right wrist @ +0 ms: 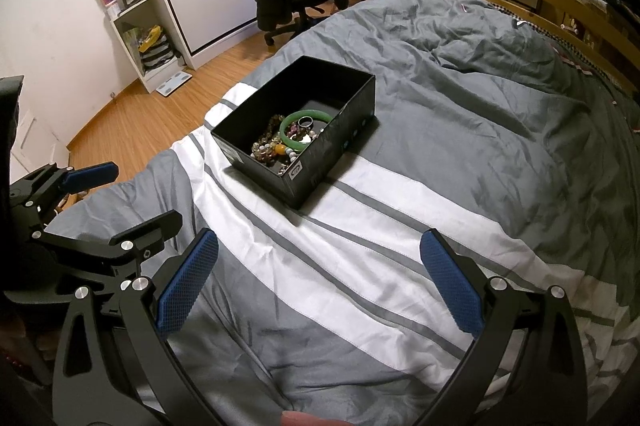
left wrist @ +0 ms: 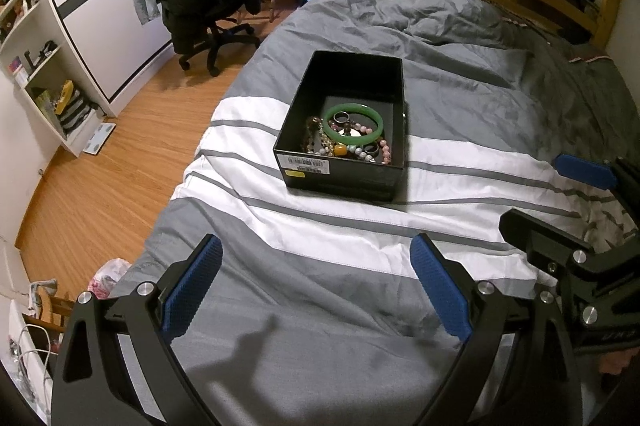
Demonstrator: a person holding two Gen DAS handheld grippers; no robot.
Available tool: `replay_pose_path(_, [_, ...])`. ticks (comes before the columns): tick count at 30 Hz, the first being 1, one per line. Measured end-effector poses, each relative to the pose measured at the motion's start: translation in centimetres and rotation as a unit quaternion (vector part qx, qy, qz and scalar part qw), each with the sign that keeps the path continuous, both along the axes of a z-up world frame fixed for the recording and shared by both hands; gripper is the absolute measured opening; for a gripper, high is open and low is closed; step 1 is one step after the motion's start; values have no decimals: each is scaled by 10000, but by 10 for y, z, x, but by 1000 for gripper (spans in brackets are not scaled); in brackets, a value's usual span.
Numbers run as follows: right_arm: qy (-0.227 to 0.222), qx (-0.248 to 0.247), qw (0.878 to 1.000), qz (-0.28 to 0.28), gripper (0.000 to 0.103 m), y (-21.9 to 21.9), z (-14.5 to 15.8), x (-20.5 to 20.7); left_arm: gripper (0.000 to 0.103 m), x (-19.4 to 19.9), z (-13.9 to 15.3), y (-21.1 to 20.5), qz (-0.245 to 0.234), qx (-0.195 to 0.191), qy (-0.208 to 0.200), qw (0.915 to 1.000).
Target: Organize jewelry
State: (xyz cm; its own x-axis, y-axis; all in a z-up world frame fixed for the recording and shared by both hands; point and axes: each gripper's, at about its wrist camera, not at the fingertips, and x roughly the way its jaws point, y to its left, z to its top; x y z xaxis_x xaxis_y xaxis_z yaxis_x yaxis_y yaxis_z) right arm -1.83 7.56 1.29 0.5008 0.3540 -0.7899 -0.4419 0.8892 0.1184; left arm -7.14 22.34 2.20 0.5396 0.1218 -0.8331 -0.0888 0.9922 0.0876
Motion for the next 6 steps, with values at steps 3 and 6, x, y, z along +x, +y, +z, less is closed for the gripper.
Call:
replay_pose_path(3, [3,5,10000,1,100,0,0,0,93,0,0,0,-10,27,6,10000])
replay_pose_path(6, [22,13,10000,-5,100,0,-1,0,93,0,0,0,-12,17,6,10000])
